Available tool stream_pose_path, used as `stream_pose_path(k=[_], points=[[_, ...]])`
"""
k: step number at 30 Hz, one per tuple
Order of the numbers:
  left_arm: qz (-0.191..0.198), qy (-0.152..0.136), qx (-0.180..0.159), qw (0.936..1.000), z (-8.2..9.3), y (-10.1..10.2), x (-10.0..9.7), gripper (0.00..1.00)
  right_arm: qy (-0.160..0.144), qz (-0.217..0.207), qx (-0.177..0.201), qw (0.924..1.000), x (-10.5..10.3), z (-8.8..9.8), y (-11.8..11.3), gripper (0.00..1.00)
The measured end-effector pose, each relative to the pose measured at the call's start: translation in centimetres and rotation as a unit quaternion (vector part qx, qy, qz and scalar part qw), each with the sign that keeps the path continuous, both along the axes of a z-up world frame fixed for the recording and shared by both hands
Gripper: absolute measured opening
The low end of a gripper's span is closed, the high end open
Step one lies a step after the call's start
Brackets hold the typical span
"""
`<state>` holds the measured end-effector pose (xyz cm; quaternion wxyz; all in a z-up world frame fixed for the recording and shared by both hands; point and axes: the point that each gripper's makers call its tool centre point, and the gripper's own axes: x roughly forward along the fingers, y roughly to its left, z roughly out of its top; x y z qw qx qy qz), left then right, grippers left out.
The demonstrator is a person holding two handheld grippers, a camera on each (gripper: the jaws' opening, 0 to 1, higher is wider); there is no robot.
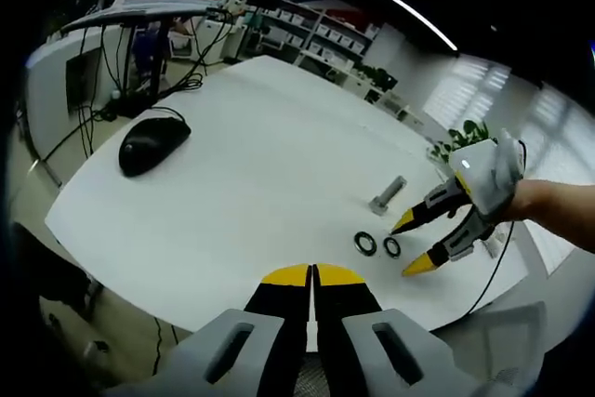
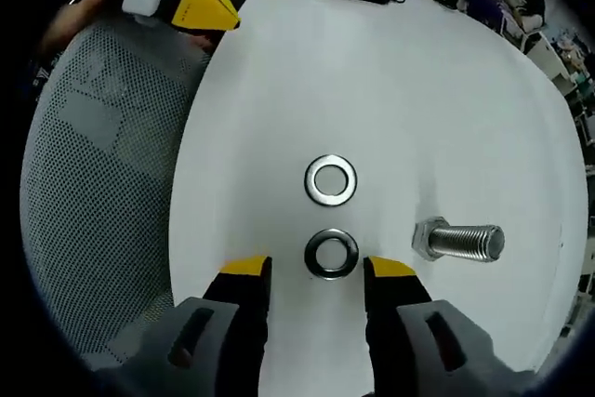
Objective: Place the washer onto the threaded stud by aligning its center hole with the stud, sliding it down to the base, and recovering from edge contact or off-axis alignment until the washer reaches the visible bottom stop.
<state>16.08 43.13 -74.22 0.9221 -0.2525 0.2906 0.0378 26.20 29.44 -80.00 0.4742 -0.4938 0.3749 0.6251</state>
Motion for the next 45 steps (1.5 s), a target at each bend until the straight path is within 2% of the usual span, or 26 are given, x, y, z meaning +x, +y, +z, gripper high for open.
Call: stream_pose_path(k=[9,14,19,28,35,39,45], points=[[0.003,-0.003,-0.002,1.0,0.07,0.1,0.06,0.0,-0.007,0.015,-0.026,0.9995,0.24,-0.07,0.11,0.36],[0.005,-0.005,-0.003,1.0,0.08,0.11,0.04,0.0,-0.006,0.026,-0.022,0.9994,0.34,0.02,0.03,0.33],[0.005,-0.005,-0.005,1.0,0.1,0.09,0.06,0.0,-0.011,0.037,-0.022,0.999,0.13,-0.02,0.17,0.25],[0.007,-0.007,-0.006,0.9999,0.16,0.09,0.05,0.0,-0.027,0.044,-0.044,0.9977,-0.28,0.11,0.2,0.24],[0.007,-0.009,-0.007,0.9999,0.18,0.09,0.08,0.0,-0.017,0.041,-0.043,0.9981,-0.03,0.1,0.32,0.23],[0.006,-0.007,-0.007,0.9999,0.08,0.1,0.06,0.0,-0.008,0.013,-0.039,0.9991,0.19,0.08,0.44,0.24],[0.005,-0.007,-0.006,0.9999,0.12,0.08,0.08,0.0,-0.013,0.024,-0.031,0.9991,0.09,0.05,0.35,0.24]])
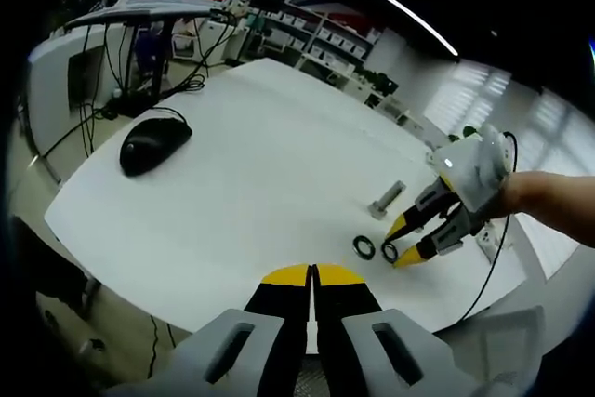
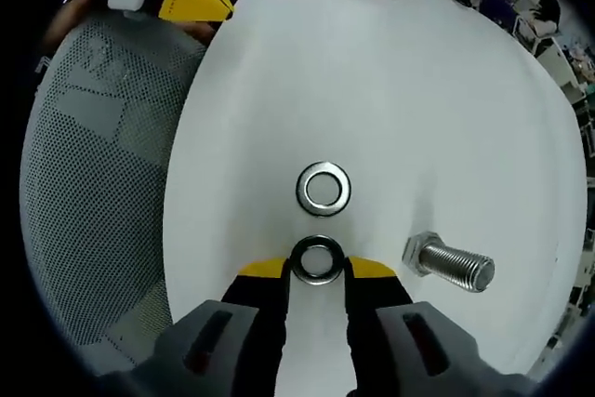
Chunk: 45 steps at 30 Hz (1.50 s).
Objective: Place the washer onto the threaded stud by aligning its center hole with the stud, sliding it down to the base, and recovering from edge contact or off-axis alignment until the washer reaches the visible bottom stop.
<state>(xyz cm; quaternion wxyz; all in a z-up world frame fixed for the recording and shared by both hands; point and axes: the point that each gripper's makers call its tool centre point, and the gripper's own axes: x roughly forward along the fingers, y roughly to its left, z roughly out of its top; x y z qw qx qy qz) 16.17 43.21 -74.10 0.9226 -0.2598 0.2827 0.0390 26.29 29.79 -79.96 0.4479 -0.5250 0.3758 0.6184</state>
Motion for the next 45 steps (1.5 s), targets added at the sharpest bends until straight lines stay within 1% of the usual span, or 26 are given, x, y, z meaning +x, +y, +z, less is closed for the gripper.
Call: stream_pose_path(k=[4,5,6,10,13,16,22,29,36,38,42,45], points=[[0.002,-0.002,-0.001,1.0,0.0,0.1,0.0,0.0,0.009,-0.015,0.026,0.9995,0.1,0.1,0.0,0.23],[0.004,-0.003,-0.003,1.0,0.1,0.1,0.0,0.0,0.013,-0.036,0.038,0.9985,0.0,0.1,0.1,0.23],[0.003,-0.004,-0.002,1.0,0.1,0.1,0.1,0.0,0.015,-0.044,0.042,0.998,0.1,0.1,0.1,0.23],[0.003,-0.004,-0.001,1.0,0.1,0.1,0.1,0.0,0.004,-0.034,0.04,0.9986,0.3,0.3,-0.3,0.23],[0.004,-0.004,-0.001,1.0,0.1,0.2,0.1,0.0,0.009,-0.038,0.043,0.9983,0.2,0.8,-0.3,0.23],[0.004,-0.004,-0.002,1.0,0.1,0.2,0.1,0.0,0.025,-0.033,0.044,0.9981,-0.3,1.4,-0.3,0.23],[0.003,-0.003,-0.002,1.0,0.1,0.1,0.0,0.0,0.021,-0.021,0.04,0.9987,-0.2,2.4,-0.2,0.23],[0.005,-0.001,-0.005,1.0,0.1,0.1,0.0,0.0,0.027,-0.008,0.053,0.9982,-0.5,4.3,0.9,0.23],[0.004,0.0,-0.003,1.0,0.0,0.0,0.0,0.0,0.01,-0.001,0.058,0.9983,0.7,5.6,1.5,0.23],[0.004,0.0,-0.003,1.0,0.0,0.1,0.0,0.0,0.001,-0.004,0.061,0.9981,1.4,6.1,1.7,0.23],[0.005,-0.001,-0.004,1.0,0.1,0.1,0.0,0.0,-0.006,-0.014,0.065,0.9977,2.6,6.9,2.0,0.23],[0.005,-0.001,-0.004,1.0,0.0,0.1,0.0,0.0,-0.011,-0.013,0.066,0.9977,3.0,7.2,2.1,0.23]])
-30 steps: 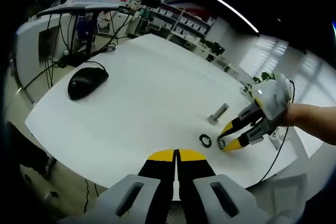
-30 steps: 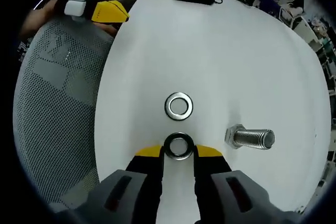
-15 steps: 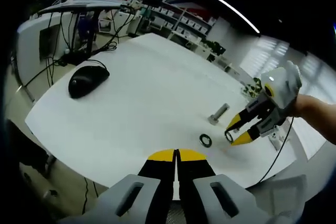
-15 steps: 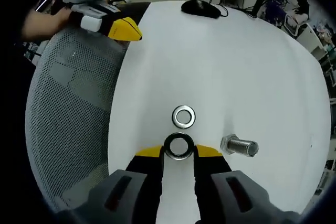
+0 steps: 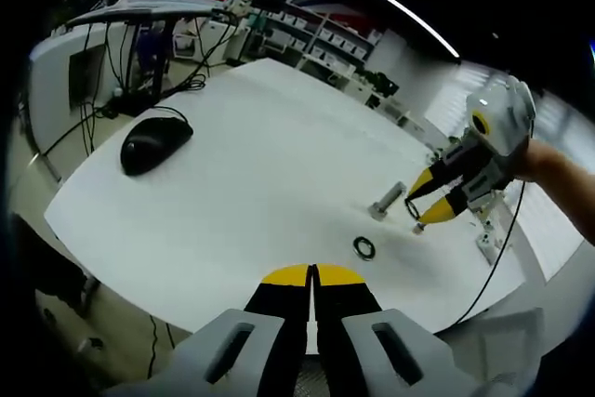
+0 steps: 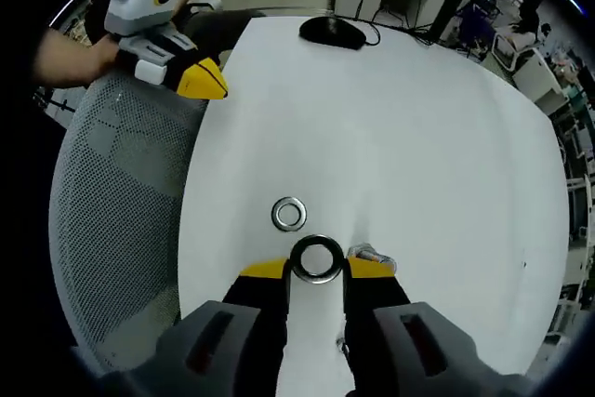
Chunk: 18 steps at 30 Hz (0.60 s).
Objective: Place the washer onto the threaded stud by aligning its center hole with the stud, sliding it down to the base, and recovering from edge contact or off-axis alignment until the washer reaches the visible bottom stop.
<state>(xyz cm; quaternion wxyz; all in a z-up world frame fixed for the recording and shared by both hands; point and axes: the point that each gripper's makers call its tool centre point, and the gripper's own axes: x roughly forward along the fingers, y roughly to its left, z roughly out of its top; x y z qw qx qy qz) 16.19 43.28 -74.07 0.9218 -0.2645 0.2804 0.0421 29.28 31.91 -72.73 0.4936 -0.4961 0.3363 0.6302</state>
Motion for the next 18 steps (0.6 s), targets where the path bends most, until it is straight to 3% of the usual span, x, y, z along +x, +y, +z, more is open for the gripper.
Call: stream_pose_path(k=[18], points=[[0.001,-0.003,-0.001,1.0,0.0,0.1,0.1,0.0,-0.023,-0.018,-0.007,0.9996,2.7,0.9,-0.8,0.23]])
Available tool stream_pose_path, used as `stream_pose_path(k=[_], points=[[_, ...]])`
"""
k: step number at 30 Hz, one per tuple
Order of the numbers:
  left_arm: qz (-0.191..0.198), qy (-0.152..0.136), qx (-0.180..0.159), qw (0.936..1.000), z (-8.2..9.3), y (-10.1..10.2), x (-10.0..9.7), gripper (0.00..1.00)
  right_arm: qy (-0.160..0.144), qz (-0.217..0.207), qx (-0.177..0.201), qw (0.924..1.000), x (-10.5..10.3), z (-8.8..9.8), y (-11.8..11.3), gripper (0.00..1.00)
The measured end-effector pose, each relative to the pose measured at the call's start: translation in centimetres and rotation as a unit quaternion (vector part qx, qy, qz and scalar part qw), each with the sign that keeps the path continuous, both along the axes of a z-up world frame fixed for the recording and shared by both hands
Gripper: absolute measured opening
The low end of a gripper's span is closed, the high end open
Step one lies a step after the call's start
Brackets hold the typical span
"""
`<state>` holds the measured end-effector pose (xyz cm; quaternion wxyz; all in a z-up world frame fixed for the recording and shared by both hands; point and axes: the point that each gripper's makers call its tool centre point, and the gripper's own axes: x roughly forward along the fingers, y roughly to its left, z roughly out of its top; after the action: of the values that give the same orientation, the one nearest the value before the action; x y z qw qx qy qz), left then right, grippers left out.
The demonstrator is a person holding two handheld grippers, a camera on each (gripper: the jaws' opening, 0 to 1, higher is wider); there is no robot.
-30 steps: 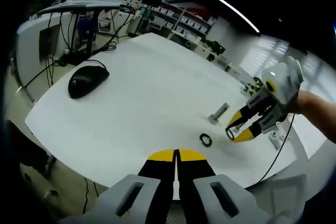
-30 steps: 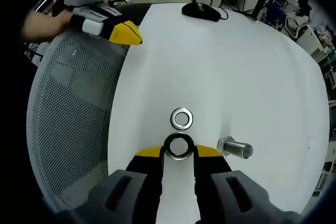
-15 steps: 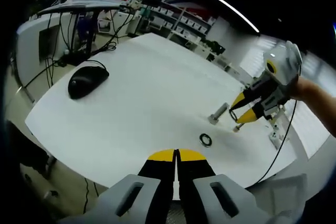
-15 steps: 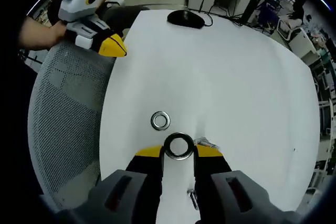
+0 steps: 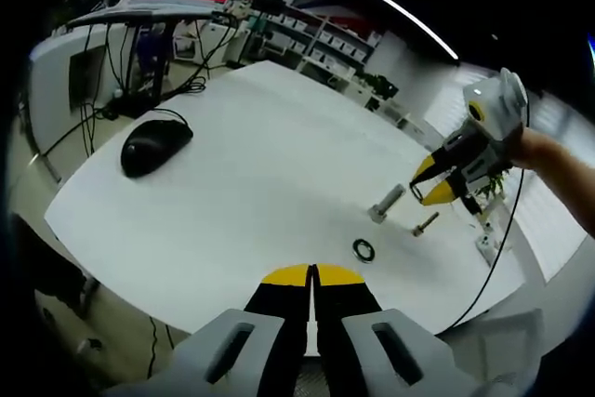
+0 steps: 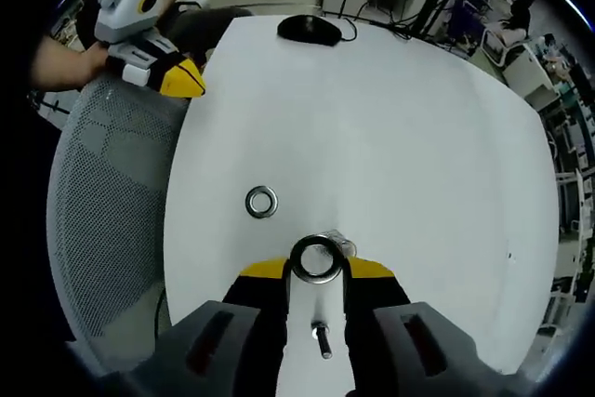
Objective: Place the washer onto the threaded stud by aligning its center hole with the stud, sliding it down to the base, and recovering from edge contact or off-axis alignment until the washer reaches the visible bottom stop.
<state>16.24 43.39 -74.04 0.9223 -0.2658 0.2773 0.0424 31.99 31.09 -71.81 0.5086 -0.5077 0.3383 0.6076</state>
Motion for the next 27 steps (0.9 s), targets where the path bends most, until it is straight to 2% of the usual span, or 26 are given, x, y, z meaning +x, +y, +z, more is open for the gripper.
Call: stream_pose_path(k=[22,27], points=[[-0.001,0.003,0.002,1.0,-0.1,0.0,0.0,0.0,-0.015,-0.01,-0.009,0.9998,2.3,-0.5,-0.3,0.23],[-0.002,0.003,0.002,1.0,0.0,-0.1,-0.1,0.0,0.003,-0.019,0.0,0.9998,2.0,-0.5,0.2,0.23]])
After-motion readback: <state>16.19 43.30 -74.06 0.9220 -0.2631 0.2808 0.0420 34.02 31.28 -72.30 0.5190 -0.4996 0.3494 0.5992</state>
